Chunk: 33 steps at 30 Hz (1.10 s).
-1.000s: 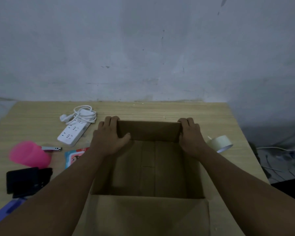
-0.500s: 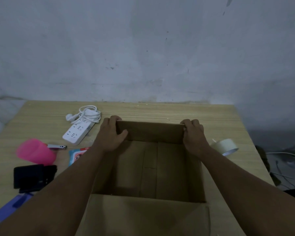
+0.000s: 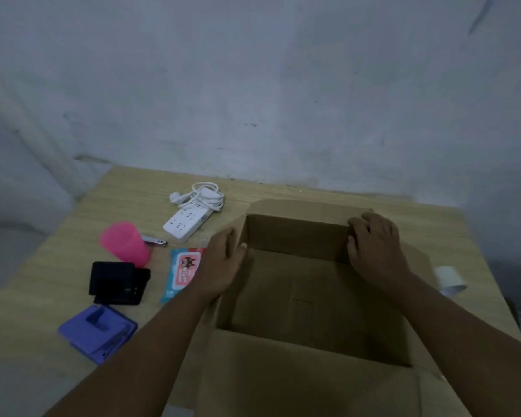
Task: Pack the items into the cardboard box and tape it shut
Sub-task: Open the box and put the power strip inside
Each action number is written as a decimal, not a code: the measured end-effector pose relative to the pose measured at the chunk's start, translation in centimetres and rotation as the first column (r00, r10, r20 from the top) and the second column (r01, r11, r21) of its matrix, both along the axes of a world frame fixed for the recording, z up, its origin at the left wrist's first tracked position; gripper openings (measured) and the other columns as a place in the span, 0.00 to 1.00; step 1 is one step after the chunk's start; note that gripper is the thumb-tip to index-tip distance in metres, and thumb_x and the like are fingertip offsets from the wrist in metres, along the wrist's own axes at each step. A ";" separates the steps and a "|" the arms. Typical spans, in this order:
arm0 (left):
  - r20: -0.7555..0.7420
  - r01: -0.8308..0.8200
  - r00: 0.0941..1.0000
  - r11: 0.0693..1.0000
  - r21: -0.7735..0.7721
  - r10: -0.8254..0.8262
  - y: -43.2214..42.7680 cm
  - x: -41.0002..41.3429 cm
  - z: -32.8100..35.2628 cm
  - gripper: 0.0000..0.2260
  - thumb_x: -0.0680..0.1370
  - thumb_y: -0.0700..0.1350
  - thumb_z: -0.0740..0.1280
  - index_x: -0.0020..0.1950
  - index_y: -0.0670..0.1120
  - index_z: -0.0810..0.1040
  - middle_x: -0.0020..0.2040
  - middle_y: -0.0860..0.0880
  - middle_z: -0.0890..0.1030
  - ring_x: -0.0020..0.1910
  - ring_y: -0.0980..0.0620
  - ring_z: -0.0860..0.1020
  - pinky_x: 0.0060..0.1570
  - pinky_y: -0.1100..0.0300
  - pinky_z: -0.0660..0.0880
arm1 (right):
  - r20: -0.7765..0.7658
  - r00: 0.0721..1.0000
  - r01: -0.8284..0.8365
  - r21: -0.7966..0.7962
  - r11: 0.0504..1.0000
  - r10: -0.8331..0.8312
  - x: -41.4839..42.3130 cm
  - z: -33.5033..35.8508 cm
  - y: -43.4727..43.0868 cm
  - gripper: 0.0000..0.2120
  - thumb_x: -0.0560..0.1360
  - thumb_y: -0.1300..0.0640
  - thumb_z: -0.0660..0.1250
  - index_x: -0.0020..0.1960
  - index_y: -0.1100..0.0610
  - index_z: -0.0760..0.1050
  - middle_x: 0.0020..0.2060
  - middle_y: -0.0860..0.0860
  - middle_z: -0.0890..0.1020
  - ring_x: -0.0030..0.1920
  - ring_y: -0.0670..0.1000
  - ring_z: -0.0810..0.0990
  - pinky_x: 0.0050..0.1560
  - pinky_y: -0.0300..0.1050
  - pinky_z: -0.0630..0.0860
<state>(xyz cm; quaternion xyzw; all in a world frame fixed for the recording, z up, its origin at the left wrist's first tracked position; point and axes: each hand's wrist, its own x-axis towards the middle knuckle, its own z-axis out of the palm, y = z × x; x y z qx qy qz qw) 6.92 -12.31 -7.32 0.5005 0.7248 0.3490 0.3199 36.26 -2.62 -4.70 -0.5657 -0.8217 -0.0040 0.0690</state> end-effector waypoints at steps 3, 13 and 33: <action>-0.012 0.022 1.000 0.999 0.042 -0.022 -1.5 -1.8 -0.3 0.17 0.82 0.51 0.59 0.70 0.51 0.68 0.68 0.53 0.72 0.64 0.58 0.69 0.61 0.61 0.65 | -0.047 0.999 -0.023 -0.034 0.999 0.022 -2.9 0.5 -0.4 0.19 0.80 0.52 0.54 0.68 0.57 0.69 0.66 0.58 0.71 0.68 0.58 0.66 0.71 0.56 0.57; 0.029 0.034 0.999 0.998 0.061 -0.036 -0.8 -11.5 -1.4 0.07 0.80 0.41 0.63 0.56 0.48 0.79 0.51 0.51 0.81 0.50 0.57 0.78 0.46 0.68 0.72 | -0.208 0.975 -0.107 -0.148 0.983 0.075 -19.8 0.3 -1.7 0.22 0.79 0.46 0.56 0.69 0.55 0.67 0.64 0.56 0.71 0.65 0.56 0.68 0.68 0.53 0.60; -0.560 0.186 0.700 0.870 -0.457 -0.443 16.0 -19.1 -5.4 0.56 0.68 0.60 0.74 0.78 0.40 0.39 0.77 0.39 0.53 0.76 0.40 0.55 0.72 0.40 0.57 | -0.017 0.986 0.164 -0.040 0.986 -0.165 -27.3 -2.6 -1.2 0.20 0.75 0.46 0.58 0.61 0.54 0.75 0.66 0.54 0.70 0.70 0.56 0.62 0.73 0.55 0.41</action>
